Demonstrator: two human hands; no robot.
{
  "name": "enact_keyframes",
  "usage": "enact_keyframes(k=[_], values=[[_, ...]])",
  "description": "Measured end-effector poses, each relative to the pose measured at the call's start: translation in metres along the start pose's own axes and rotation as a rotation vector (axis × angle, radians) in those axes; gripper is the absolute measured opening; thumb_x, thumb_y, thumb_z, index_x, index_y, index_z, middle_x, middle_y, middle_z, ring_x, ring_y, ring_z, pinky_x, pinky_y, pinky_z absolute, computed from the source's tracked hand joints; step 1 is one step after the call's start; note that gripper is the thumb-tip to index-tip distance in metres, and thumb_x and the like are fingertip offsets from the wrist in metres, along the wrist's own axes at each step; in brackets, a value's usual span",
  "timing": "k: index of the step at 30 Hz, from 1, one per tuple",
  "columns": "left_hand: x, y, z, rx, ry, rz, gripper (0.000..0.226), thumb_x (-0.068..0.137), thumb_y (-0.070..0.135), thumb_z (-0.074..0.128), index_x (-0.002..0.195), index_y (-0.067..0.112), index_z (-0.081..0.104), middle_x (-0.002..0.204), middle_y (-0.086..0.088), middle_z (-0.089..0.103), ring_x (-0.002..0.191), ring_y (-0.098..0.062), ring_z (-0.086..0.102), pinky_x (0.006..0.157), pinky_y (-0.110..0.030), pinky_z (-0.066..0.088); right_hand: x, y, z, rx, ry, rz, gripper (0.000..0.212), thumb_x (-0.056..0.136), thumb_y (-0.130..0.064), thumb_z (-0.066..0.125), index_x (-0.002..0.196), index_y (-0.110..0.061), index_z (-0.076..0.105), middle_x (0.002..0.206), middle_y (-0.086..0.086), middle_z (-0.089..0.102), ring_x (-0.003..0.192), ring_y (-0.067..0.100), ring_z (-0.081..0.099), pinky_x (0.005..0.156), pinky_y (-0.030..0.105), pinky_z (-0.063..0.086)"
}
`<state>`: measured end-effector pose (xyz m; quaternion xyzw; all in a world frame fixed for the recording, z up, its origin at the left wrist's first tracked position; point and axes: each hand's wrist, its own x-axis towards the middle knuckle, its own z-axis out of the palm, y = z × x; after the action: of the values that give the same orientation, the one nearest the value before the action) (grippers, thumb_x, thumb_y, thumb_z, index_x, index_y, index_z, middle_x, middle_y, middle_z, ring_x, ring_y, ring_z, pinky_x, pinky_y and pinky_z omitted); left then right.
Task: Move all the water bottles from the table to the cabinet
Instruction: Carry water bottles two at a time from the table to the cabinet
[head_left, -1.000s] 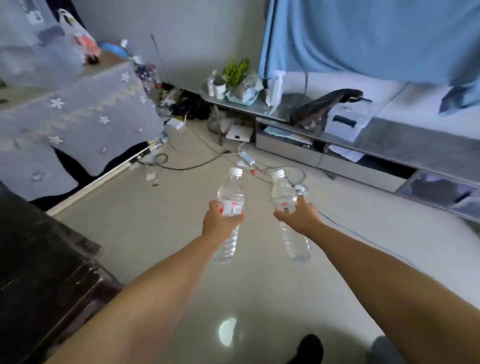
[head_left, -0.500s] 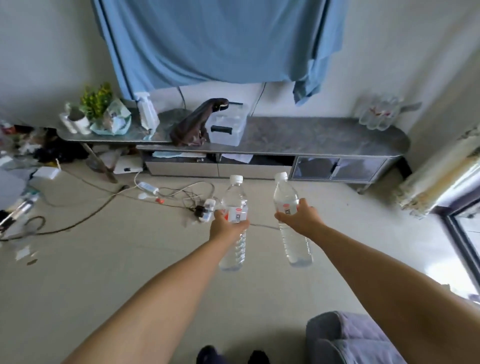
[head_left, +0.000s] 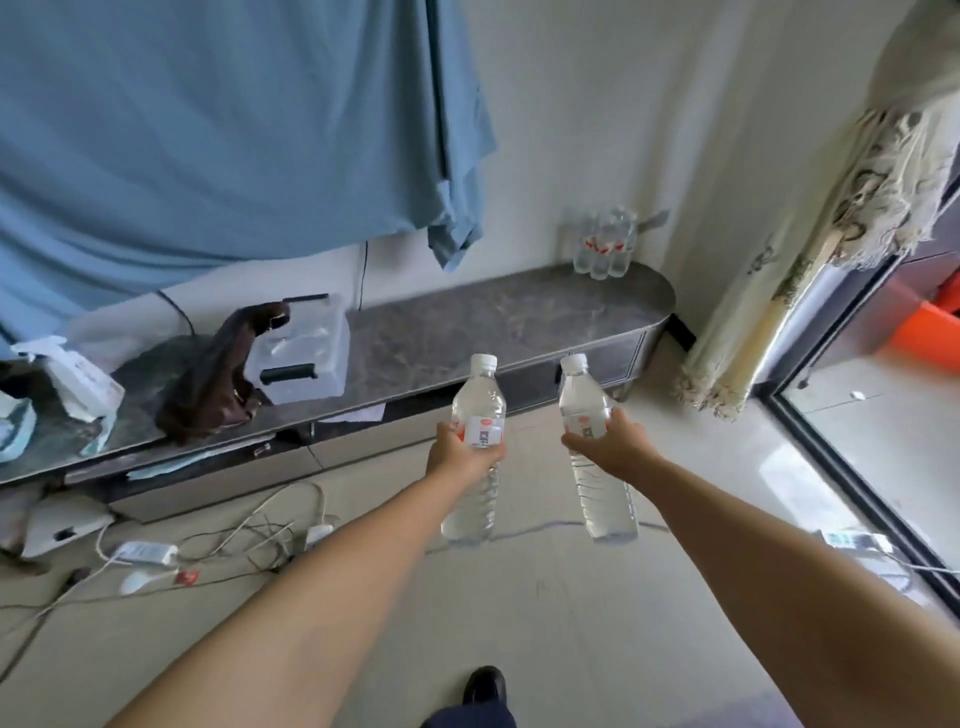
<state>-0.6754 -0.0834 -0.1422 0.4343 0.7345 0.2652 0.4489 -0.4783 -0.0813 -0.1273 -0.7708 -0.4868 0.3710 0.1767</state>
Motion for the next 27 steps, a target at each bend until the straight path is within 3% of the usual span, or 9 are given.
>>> enact_keyframes(k=[6, 10, 14, 16, 18, 20, 23, 27], values=[[0.065, 0.067, 0.041, 0.091, -0.109, 0.043, 0.067, 0.073, 0.035, 0.077, 0.127, 0.012, 0.044, 0.122, -0.006, 0.063, 0.110, -0.027, 0.061, 0.090, -0.032, 0.048, 0.060, 0.001, -0.042, 0.102, 0.073, 0.058, 0.066, 0.076, -0.033, 0.077, 0.126, -0.005, 0.045, 0.119, 0.013, 0.059, 0.091, 0.020, 0.052, 0.075, 0.027, 0.039], [0.100, 0.100, 0.087, 0.091, -0.171, 0.062, 0.062, 0.074, 0.030, 0.078, 0.124, 0.010, 0.047, 0.119, -0.006, 0.064, 0.109, -0.025, 0.062, 0.082, -0.025, 0.044, 0.104, 0.013, -0.073, 0.085, 0.091, 0.091, 0.068, 0.076, -0.037, 0.077, 0.127, -0.005, 0.044, 0.117, 0.012, 0.059, 0.090, 0.020, 0.051, 0.076, 0.028, 0.040], [0.156, 0.153, 0.161, 0.097, -0.228, 0.061, 0.066, 0.065, 0.036, 0.081, 0.119, 0.014, 0.051, 0.117, -0.003, 0.067, 0.105, -0.023, 0.064, 0.093, -0.032, 0.051, 0.190, 0.028, -0.123, 0.044, 0.085, 0.116, 0.068, 0.076, -0.043, 0.075, 0.124, -0.007, 0.044, 0.112, 0.009, 0.059, 0.090, 0.020, 0.051, 0.074, 0.029, 0.041], [0.170, 0.173, 0.175, 0.108, -0.250, 0.065, 0.061, 0.067, 0.032, 0.081, 0.117, 0.012, 0.052, 0.115, -0.002, 0.067, 0.102, -0.022, 0.064, 0.091, -0.032, 0.051, 0.211, 0.028, -0.140, 0.006, 0.074, 0.114, 0.069, 0.075, -0.046, 0.075, 0.124, -0.008, 0.044, 0.112, 0.008, 0.059, 0.089, 0.020, 0.052, 0.071, 0.030, 0.041], [0.199, 0.204, 0.214, 0.063, -0.248, 0.052, 0.053, 0.075, 0.022, 0.079, 0.116, 0.009, 0.050, 0.115, -0.002, 0.065, 0.102, -0.021, 0.062, 0.084, -0.025, 0.045, 0.258, 0.035, -0.173, -0.018, 0.071, 0.104, 0.069, 0.075, -0.046, 0.075, 0.124, -0.008, 0.044, 0.107, 0.007, 0.058, 0.088, 0.021, 0.052, 0.070, 0.030, 0.042], [0.211, 0.234, 0.236, 0.023, -0.232, 0.031, 0.060, 0.077, 0.019, 0.078, 0.126, 0.006, 0.047, 0.120, -0.008, 0.063, 0.109, -0.025, 0.061, 0.082, -0.025, 0.041, 0.289, 0.037, -0.202, -0.046, 0.070, 0.110, 0.071, 0.074, -0.048, 0.075, 0.124, -0.007, 0.045, 0.106, 0.008, 0.058, 0.089, 0.023, 0.053, 0.073, 0.032, 0.044], [0.244, 0.280, 0.279, 0.019, -0.192, 0.022, 0.065, 0.073, 0.029, 0.080, 0.126, 0.010, 0.048, 0.121, -0.007, 0.064, 0.110, -0.026, 0.062, 0.088, -0.028, 0.046, 0.349, 0.040, -0.255, -0.052, 0.083, 0.110, 0.074, 0.073, -0.051, 0.074, 0.125, -0.006, 0.046, 0.115, 0.013, 0.060, 0.093, 0.026, 0.057, 0.077, 0.034, 0.047], [0.283, 0.321, 0.322, 0.018, -0.178, 0.011, 0.061, 0.069, 0.033, 0.082, 0.116, 0.015, 0.047, 0.114, -0.005, 0.065, 0.106, -0.026, 0.064, 0.091, -0.033, 0.050, 0.413, 0.038, -0.296, -0.062, 0.130, 0.088, 0.071, 0.075, -0.048, 0.075, 0.121, -0.002, 0.047, 0.116, 0.016, 0.059, 0.085, 0.023, 0.048, 0.075, 0.028, 0.038]])
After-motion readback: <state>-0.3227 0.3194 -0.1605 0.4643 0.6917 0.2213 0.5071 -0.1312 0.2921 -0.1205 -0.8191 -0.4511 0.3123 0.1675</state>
